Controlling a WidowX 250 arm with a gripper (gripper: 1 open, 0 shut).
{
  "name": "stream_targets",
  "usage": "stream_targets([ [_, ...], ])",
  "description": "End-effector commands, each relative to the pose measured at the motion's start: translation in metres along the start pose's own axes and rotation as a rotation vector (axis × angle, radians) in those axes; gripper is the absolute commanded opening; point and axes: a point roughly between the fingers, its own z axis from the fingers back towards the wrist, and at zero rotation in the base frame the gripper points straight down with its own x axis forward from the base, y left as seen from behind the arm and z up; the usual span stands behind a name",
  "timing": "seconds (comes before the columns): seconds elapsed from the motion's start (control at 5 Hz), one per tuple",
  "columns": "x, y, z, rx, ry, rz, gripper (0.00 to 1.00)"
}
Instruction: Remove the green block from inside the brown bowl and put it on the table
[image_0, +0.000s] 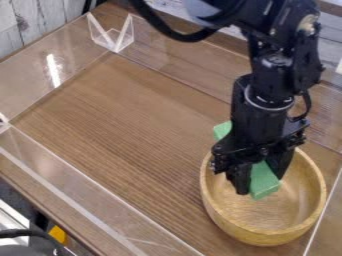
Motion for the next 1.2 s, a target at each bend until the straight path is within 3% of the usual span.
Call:
stream_targets([
  [0.0, -0.004, -0.014, 0.012, -0.042, -0.020, 0.041, 0.00],
  [0.4, -0.008, -0.020, 0.008, -0.043, -0.027, 0.038, 0.00],
  [0.8, -0.020, -0.023, -0.012, -0.048, -0.027, 0.093, 0.00],
  [1.0, -0.017, -0.021, 0.001, -0.050, -0.023, 0.106, 0.00],
])
